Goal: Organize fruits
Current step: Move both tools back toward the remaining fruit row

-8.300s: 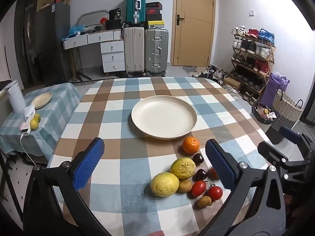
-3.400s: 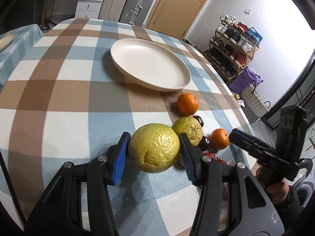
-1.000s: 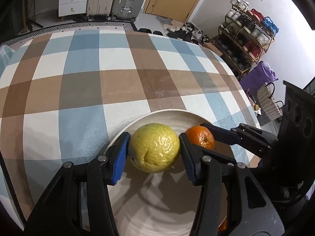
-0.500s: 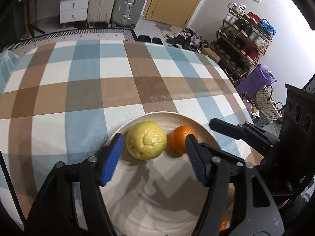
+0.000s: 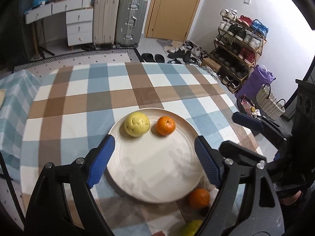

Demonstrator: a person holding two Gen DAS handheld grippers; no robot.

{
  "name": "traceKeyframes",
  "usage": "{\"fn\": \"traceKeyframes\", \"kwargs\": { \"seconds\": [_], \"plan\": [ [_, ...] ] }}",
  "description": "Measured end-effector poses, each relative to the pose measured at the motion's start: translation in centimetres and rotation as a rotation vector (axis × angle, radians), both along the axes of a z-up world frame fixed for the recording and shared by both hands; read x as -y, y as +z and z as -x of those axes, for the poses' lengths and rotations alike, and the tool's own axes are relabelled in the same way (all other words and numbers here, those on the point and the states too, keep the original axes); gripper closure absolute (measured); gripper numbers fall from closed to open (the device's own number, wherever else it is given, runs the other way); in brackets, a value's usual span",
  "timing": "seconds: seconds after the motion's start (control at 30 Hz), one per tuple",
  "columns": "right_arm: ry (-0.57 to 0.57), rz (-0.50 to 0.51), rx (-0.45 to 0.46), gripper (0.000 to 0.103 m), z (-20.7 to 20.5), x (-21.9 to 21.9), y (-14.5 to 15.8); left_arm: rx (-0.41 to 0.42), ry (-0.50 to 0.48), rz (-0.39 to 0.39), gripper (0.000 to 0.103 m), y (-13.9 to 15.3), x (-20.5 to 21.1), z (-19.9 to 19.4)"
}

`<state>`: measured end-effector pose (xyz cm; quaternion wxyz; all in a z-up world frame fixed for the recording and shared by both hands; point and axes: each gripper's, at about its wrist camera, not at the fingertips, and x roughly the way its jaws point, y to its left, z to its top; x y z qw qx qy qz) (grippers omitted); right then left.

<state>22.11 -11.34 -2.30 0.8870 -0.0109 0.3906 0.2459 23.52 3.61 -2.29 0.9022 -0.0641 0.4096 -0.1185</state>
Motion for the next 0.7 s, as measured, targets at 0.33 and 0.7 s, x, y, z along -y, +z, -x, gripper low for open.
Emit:
{"fn": "traceKeyframes", "kwargs": {
  "seconds": [0.33,0.7],
  "plan": [
    [-0.029,-0.044,0.058,0.007,8.3,2.0,4.0,0.118,0.025,-0.089,0.013,3.2,2.4,8.9],
    [-0.101,-0.084,0.084,0.000,15.9,4.8,4.0,0.177,0.059,-0.107,0.001,2.8,3.4,17.9]
  ]
}}
